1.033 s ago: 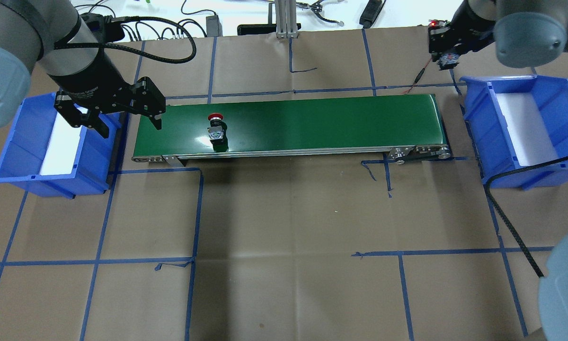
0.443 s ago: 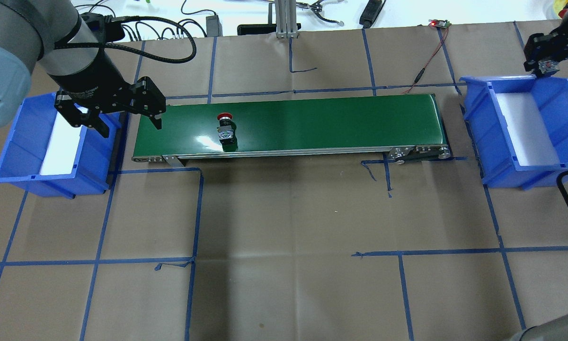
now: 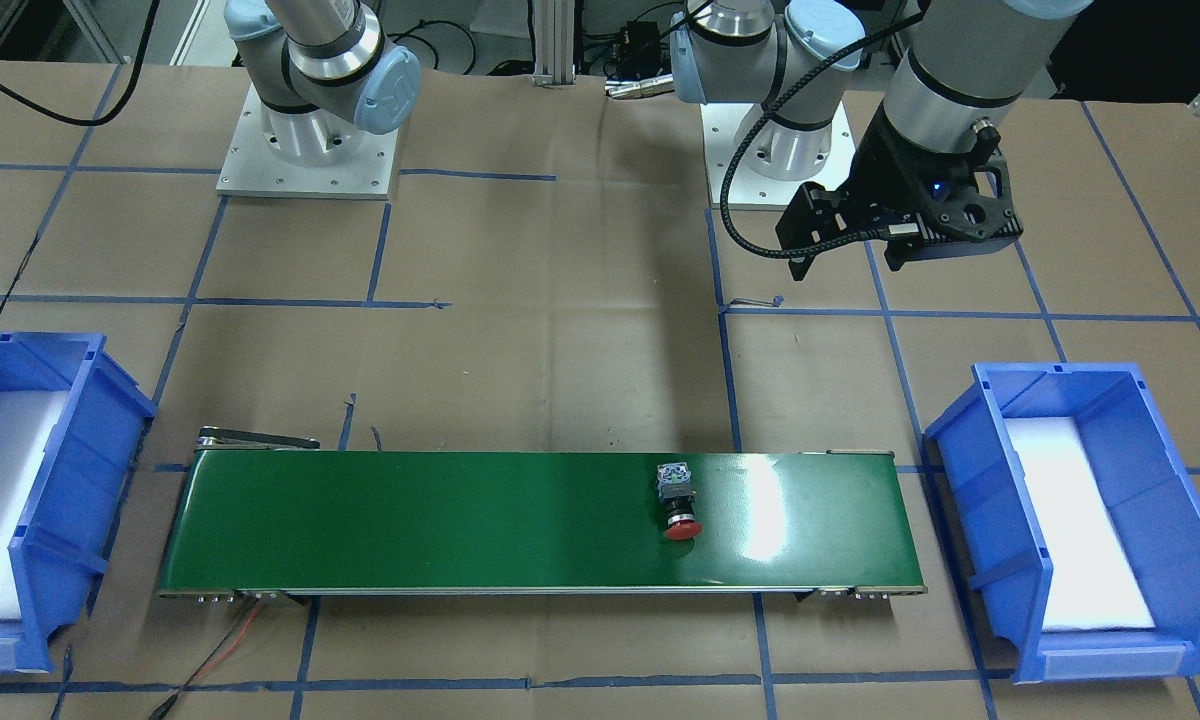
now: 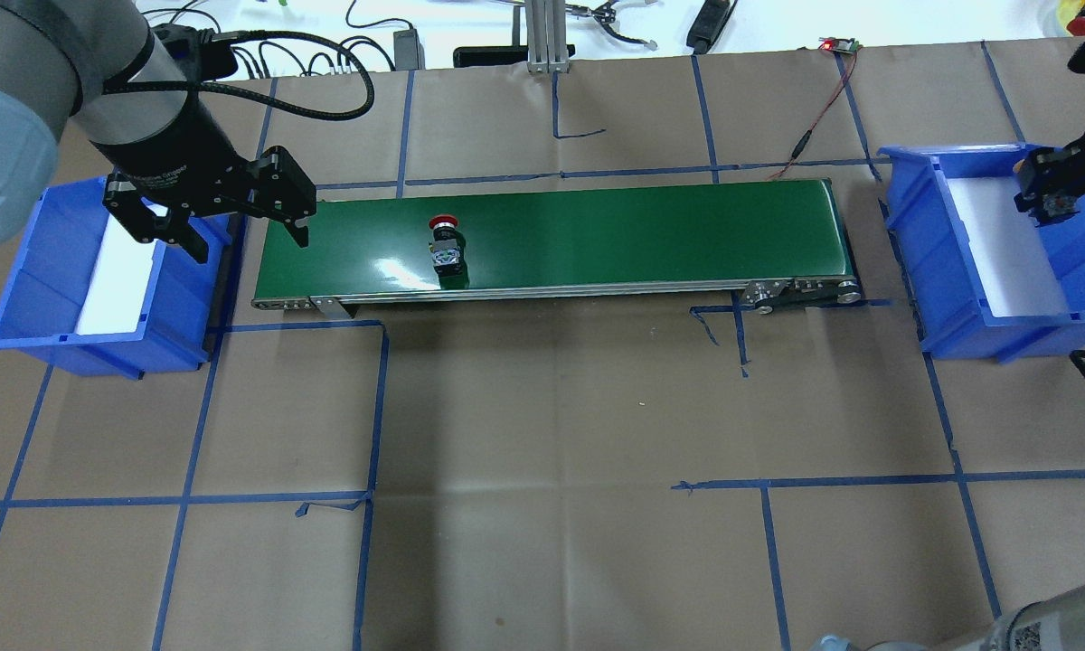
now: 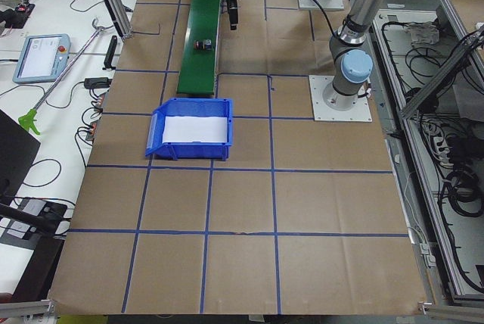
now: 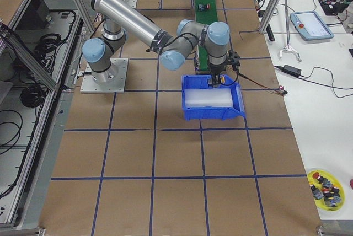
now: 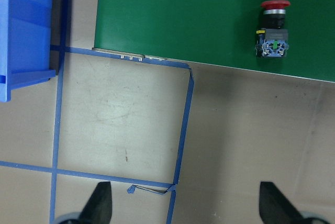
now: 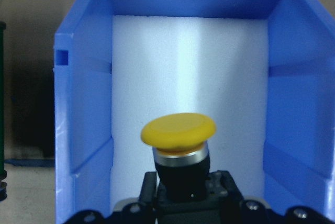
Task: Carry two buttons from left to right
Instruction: 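Lower the yellow button into the blue bin and open the right gripper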
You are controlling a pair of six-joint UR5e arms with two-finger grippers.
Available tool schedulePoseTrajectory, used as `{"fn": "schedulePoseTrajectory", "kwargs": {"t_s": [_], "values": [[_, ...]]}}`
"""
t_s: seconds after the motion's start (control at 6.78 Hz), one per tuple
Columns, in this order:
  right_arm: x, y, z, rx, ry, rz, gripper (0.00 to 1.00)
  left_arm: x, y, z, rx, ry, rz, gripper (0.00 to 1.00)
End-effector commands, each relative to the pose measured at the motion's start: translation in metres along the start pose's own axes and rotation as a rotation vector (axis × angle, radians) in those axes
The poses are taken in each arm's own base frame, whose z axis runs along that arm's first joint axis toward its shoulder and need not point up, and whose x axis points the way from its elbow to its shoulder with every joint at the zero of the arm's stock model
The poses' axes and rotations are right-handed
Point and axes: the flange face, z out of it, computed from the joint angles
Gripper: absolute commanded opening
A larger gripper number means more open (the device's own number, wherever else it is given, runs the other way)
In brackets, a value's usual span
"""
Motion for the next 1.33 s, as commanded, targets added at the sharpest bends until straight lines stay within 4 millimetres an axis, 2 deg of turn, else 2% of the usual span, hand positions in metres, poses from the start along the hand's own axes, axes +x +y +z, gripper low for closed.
{"fn": "schedulePoseTrajectory", "kwargs": {"t_s": [0.0,0.15,0.3,0.74,0.89,1.03,1.18], "values": [[0.010,0.030,0.043,-0.019,-0.017,0.040,0.05,0.000,0.000,0.000,0.000,0.000,0.000,1.00],[0.019,0.036,0.062,-0.027,-0.014,0.055,0.05,0.000,0.000,0.000,0.000,0.000,0.000,1.00],[0.021,0.035,0.073,-0.030,-0.023,0.058,0.06,0.000,0.001,-0.001,0.002,-0.001,0.001,1.00],[0.012,0.051,0.090,-0.076,-0.041,0.059,0.06,0.001,0.000,0.000,0.000,0.000,0.001,1.00],[0.011,0.054,0.093,-0.088,-0.044,0.061,0.11,0.000,0.000,0.000,0.000,0.000,0.000,1.00],[0.010,0.053,0.093,-0.083,-0.046,0.060,0.58,0.000,0.000,0.000,0.000,0.000,0.000,1.00],[0.011,0.052,0.093,-0.081,-0.050,0.062,0.99,0.000,0.000,0.000,0.000,0.000,0.001,1.00]]}}
